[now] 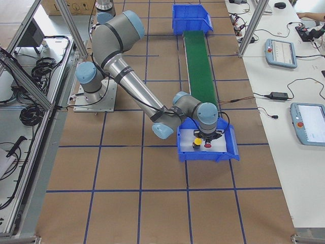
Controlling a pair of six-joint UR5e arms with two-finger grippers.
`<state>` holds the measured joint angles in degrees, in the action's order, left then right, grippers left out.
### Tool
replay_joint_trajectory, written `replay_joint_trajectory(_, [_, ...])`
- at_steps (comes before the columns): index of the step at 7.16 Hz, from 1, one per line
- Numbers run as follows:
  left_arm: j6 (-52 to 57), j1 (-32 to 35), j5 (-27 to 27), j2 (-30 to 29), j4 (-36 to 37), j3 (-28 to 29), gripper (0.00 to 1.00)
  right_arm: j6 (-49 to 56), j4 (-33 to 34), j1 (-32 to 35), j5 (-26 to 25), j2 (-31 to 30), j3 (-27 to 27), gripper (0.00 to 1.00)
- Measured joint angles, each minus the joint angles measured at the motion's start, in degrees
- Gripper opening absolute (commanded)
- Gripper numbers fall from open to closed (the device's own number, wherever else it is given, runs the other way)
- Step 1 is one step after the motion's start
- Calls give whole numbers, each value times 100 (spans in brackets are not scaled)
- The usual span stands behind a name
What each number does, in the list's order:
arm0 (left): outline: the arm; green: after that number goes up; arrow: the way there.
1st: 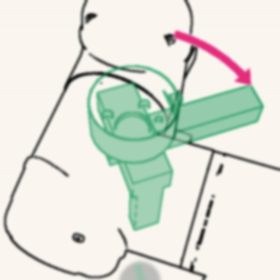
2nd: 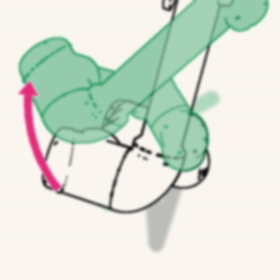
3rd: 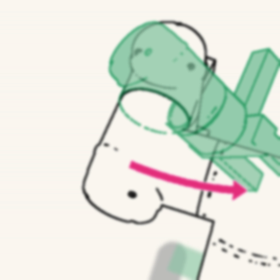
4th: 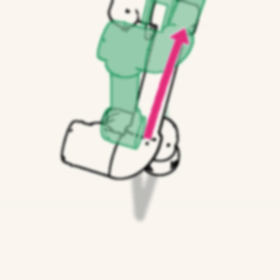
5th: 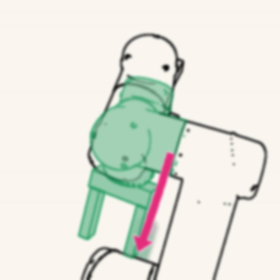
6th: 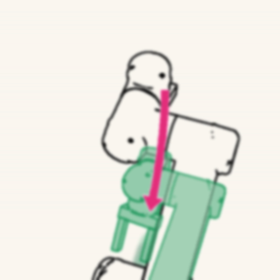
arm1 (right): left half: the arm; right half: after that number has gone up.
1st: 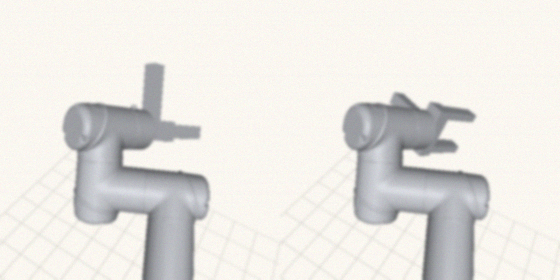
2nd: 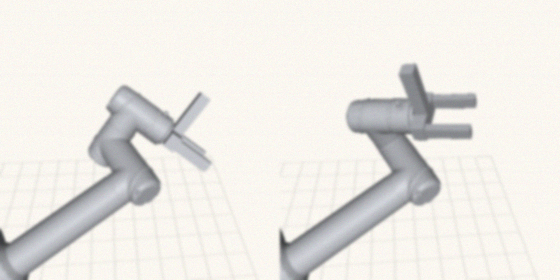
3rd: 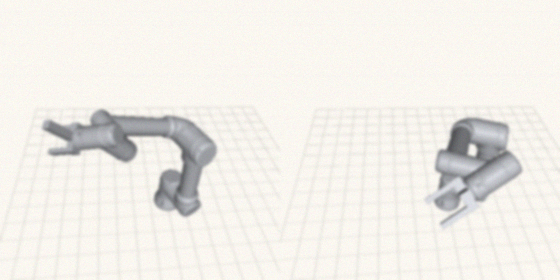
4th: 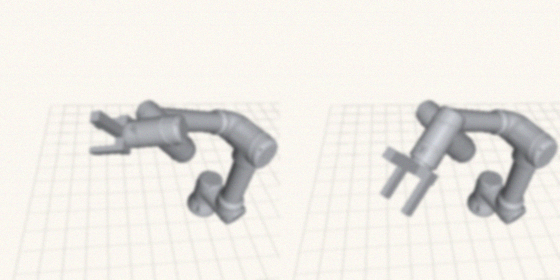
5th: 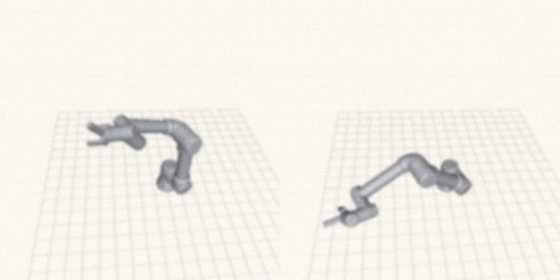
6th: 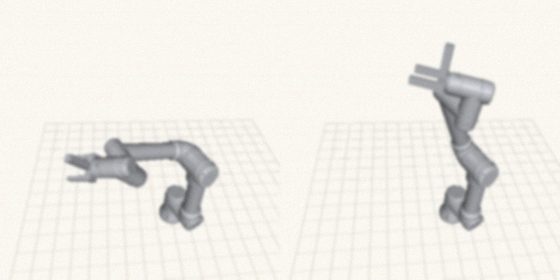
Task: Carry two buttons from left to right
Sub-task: 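Lower the red-capped button onto the foam and open the right gripper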
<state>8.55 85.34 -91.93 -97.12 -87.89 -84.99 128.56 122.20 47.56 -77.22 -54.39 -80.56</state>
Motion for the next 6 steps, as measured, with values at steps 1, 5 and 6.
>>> replay_joint_trajectory(1, [0,0,0,0,2,0,100,146,-2,1,3,10,-7,60])
replay_joint_trajectory(5, [-2,0,0,0,19,0,100,281,18,6,161,-25,-33,100])
replay_joint_trajectory(6, [-2,0,0,0,38,0,100,256,15,19,170,-95,-30,100])
